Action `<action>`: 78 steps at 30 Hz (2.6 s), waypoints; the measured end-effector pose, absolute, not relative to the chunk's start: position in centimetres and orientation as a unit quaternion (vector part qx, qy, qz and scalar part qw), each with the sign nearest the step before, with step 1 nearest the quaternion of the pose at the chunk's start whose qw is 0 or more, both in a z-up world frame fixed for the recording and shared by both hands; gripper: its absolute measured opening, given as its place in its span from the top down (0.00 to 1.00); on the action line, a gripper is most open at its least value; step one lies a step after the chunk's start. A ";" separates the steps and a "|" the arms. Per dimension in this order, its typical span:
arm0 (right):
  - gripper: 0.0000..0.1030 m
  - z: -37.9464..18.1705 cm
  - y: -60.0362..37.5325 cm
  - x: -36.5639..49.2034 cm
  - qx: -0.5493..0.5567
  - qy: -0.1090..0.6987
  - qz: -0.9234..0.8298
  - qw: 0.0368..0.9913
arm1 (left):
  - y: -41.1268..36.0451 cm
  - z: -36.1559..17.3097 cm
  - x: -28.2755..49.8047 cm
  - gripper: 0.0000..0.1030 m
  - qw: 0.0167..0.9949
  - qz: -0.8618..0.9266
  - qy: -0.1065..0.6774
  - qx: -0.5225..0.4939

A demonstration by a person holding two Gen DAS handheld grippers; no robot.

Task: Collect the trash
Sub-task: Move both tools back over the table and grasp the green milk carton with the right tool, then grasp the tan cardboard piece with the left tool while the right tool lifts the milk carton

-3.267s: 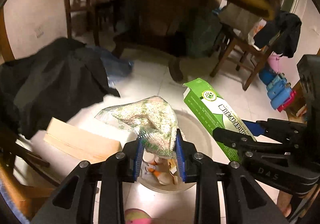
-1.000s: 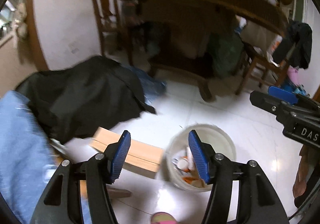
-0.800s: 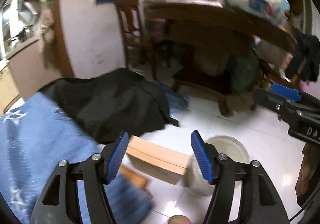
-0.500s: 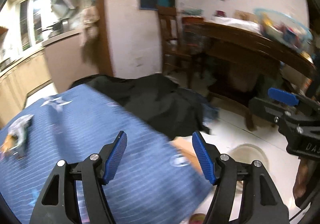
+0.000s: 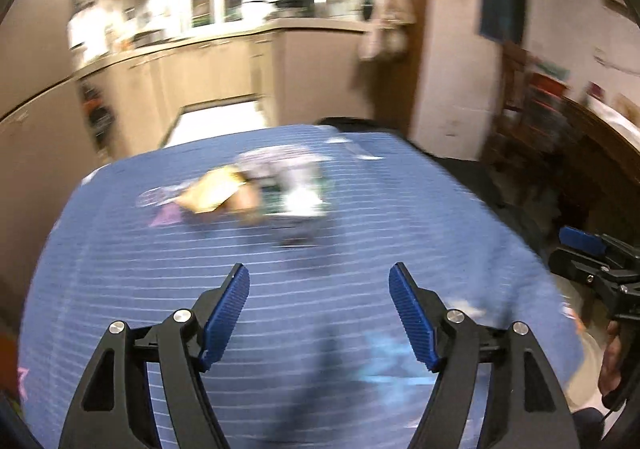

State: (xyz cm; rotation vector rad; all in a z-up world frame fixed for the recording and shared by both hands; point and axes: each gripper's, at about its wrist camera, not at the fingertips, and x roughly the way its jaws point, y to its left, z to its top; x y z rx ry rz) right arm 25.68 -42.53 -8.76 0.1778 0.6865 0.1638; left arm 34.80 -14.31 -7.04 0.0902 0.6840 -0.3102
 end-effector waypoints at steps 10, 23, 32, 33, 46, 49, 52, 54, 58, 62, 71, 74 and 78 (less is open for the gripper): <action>0.23 -11.3 -33.4 40.3 0.105 0.412 0.124 0.897 | -1.3 -6.7 41.8 0.26 0.934 -0.088 0.346 -0.025; 0.14 -13.7 -26.0 48.0 0.009 0.457 0.038 0.889 | -0.8 -8.8 44.9 0.26 0.926 -0.093 0.360 -0.061; 0.25 -14.3 -26.5 46.3 -0.033 0.445 0.026 0.895 | -3.3 -9.0 45.7 0.26 0.925 -0.104 0.361 -0.050; 0.25 -14.3 -26.9 45.9 -0.030 0.443 0.030 0.896 | -3.7 -9.0 45.8 0.26 0.925 -0.107 0.361 -0.047; 0.25 -12.5 -31.6 39.5 -0.011 0.407 0.085 0.909 | -12.4 -12.5 50.9 0.26 0.907 -0.135 0.399 -0.004; 0.25 -12.9 -32.2 39.0 -0.011 0.408 0.085 0.909 | -13.3 -13.2 52.1 0.34 0.905 -0.129 0.406 -0.006; 0.25 -13.2 -32.5 39.0 -0.008 0.408 0.085 0.909 | -13.9 -14.1 53.0 0.45 0.902 -0.120 0.415 -0.002; 0.25 -13.4 -32.5 39.1 -0.008 0.409 0.085 0.909 | -14.1 -14.8 53.8 0.47 0.902 -0.107 0.418 -0.002; 0.25 -13.7 -32.7 39.1 -0.009 0.407 0.084 0.910 | -14.5 -14.9 54.3 0.55 0.903 -0.102 0.416 -0.004; 0.26 -13.9 -32.8 39.0 -0.004 0.404 0.085 0.911 | -14.5 -15.1 54.5 0.73 0.905 -0.100 0.414 -0.009; 0.27 -13.8 -33.5 37.6 0.019 0.379 0.083 0.921 | -13.4 -13.4 51.4 0.75 0.920 -0.094 0.379 -0.005; 0.27 -13.3 -33.6 37.0 0.022 0.370 0.080 0.925 | -12.8 -12.1 49.4 0.75 0.926 -0.101 0.363 -0.008; 0.27 -12.5 -33.6 36.0 0.027 0.358 0.077 0.930 | -12.3 -10.6 46.6 0.75 0.931 -0.116 0.345 -0.009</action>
